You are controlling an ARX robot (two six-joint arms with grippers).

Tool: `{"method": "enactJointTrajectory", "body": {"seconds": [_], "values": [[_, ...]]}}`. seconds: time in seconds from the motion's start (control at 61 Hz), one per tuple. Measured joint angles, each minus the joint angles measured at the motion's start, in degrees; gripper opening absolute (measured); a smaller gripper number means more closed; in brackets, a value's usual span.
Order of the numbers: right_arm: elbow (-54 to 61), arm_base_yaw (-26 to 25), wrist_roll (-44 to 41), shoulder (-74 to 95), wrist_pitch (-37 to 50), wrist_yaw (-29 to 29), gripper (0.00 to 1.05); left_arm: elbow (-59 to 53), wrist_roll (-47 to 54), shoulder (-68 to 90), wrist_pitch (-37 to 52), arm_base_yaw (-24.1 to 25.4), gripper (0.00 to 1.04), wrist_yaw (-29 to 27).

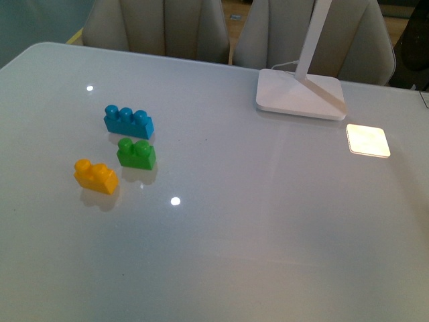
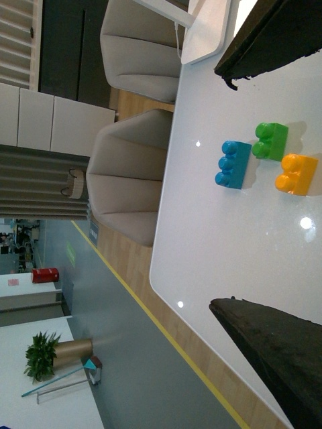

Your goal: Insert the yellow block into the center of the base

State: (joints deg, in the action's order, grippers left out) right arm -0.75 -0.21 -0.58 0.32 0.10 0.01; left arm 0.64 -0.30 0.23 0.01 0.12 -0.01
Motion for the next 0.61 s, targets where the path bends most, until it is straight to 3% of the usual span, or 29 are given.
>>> {"method": "enactJointTrajectory", "body": {"seconds": [0.607], "values": [[0.0,0.0,0.0,0.0,0.0,0.0,0.96,0.0,0.0,0.0,0.0,0.0,0.97,0.0]]}}
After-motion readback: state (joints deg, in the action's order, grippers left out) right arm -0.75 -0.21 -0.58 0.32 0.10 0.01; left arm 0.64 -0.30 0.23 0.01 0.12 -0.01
